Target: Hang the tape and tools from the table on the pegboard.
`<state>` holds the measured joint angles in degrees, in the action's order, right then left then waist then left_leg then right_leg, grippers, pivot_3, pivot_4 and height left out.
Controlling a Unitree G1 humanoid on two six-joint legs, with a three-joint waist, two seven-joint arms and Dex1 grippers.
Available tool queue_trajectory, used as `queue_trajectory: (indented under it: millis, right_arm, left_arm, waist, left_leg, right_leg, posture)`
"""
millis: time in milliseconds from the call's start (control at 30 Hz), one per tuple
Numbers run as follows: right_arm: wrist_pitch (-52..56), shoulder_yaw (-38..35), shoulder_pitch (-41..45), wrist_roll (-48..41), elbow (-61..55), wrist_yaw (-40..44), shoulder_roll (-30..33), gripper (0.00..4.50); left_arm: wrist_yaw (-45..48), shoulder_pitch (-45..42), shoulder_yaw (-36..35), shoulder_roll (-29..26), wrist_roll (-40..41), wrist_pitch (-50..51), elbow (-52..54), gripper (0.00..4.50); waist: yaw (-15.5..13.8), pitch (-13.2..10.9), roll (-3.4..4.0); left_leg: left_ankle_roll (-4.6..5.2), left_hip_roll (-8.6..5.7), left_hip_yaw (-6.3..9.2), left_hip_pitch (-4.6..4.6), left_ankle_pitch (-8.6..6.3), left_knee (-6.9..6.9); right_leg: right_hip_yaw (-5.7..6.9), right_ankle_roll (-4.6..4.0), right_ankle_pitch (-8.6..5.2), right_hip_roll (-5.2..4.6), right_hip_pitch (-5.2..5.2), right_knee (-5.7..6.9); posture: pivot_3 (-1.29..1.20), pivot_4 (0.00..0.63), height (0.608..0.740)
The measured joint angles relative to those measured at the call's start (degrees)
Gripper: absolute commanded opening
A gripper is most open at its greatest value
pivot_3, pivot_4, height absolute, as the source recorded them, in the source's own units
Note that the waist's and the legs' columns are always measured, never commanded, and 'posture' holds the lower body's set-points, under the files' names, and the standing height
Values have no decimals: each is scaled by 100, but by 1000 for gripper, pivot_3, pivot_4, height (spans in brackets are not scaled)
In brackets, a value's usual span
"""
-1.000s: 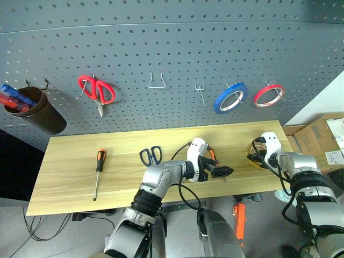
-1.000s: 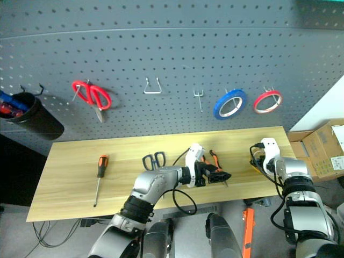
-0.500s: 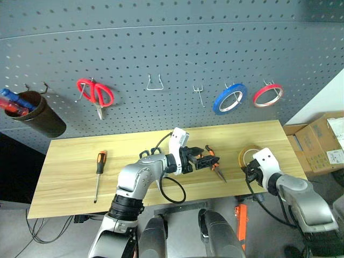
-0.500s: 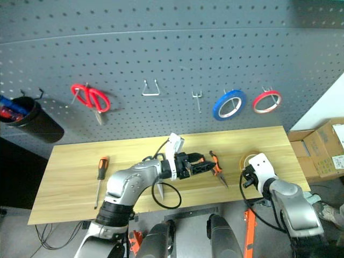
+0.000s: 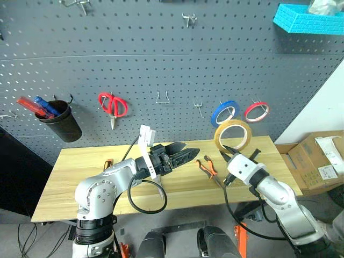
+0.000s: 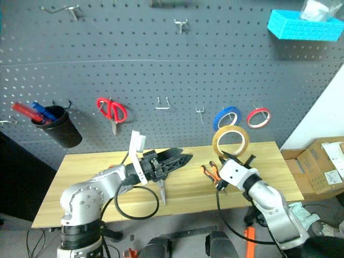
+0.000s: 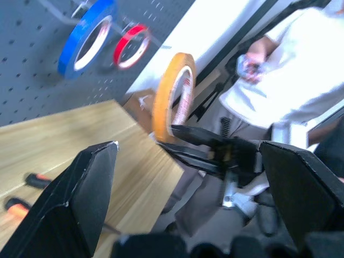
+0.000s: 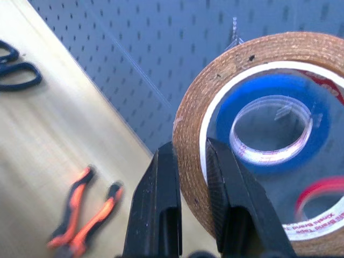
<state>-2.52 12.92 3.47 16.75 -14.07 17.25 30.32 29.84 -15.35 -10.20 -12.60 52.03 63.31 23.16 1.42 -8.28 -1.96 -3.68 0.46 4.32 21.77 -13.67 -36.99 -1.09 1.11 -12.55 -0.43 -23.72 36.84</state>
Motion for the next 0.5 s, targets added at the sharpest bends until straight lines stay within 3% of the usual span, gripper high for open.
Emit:
queue_trajectory:
  millis: [267, 500]
  right_arm:
    - [-1283, 230, 1271, 192, 2020, -215, -436, 289]
    - [-1857, 252, 1899, 158, 2915, -113, -674, 289]
  left_arm:
    - [-445, -67, -56, 121, -60, -492, -188, 4500]
    - [-549, -144, -27, 83, -71, -706, -383, 4500]
  waist:
    - [-117, 140, -7]
    - [-151, 163, -9]
  left_leg:
    - [0, 4, 3, -37, 1, 7]
    - [1, 4, -1, -65, 1, 7]
  right_leg:
    - [-5, -16, 3, 11, 31, 7]
    - [-16, -20, 5, 14, 54, 9]
  posture:
    - [126, 0, 740]
    - [118, 0, 740]
